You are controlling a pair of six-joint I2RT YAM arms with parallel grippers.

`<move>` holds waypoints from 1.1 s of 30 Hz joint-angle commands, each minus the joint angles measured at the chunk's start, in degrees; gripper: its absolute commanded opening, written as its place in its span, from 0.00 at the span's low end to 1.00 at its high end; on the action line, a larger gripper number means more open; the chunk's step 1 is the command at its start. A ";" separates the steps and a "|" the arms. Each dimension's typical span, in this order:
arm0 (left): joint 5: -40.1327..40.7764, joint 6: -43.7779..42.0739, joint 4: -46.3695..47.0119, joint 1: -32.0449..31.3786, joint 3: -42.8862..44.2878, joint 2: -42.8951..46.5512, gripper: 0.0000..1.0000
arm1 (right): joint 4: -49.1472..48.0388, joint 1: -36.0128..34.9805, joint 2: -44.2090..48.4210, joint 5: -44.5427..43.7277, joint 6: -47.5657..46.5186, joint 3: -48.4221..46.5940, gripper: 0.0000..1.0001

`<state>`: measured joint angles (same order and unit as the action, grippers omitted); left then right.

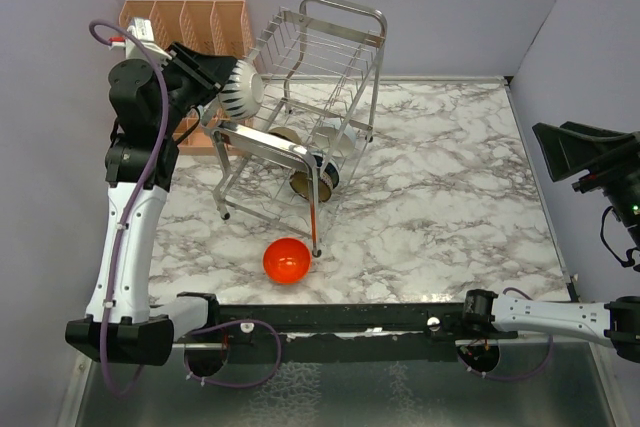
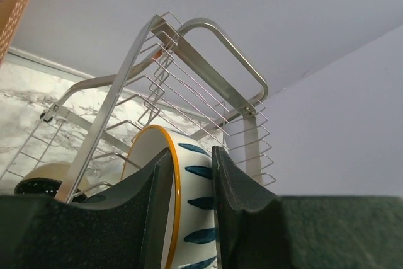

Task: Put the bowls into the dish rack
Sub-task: Turn the bowl upside down on the dish rack.

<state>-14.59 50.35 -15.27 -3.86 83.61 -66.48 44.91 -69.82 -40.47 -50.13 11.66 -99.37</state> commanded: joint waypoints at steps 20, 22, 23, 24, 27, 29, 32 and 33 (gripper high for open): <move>-2.28 -2.59 1.46 3.86 0.48 -6.73 0.36 | -1.06 -0.49 0.11 -0.94 -1.45 0.89 0.66; -3.16 -3.02 1.66 3.86 1.08 -7.02 0.41 | -1.11 -0.49 0.19 -0.94 -1.42 1.08 0.66; -3.41 -3.60 1.36 3.86 1.75 -7.34 0.44 | -1.22 -0.49 0.29 -0.91 -1.43 1.22 0.66; -3.69 -4.23 0.76 3.86 2.60 -7.69 0.48 | -1.29 -0.49 0.49 -0.93 -1.43 1.42 0.66; -4.90 -5.46 -0.20 3.86 4.58 -8.46 0.52 | -1.40 -0.49 1.04 -0.94 -1.26 1.96 0.66; -5.70 -6.03 -0.22 3.86 5.38 -8.60 0.60 | -1.40 -0.49 1.39 -1.03 -1.13 2.23 0.66; -6.80 -7.27 -0.56 3.85 6.73 -8.84 0.66 | -1.38 -0.49 1.63 -0.94 -1.01 2.18 0.66; -7.01 -7.65 -0.76 3.86 7.26 -8.82 0.73 | -1.26 -0.49 1.60 -0.88 -0.98 2.02 0.66</move>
<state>-18.26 45.43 -15.62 0.14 87.46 -75.35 44.12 -69.82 -39.94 -50.28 10.68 -97.30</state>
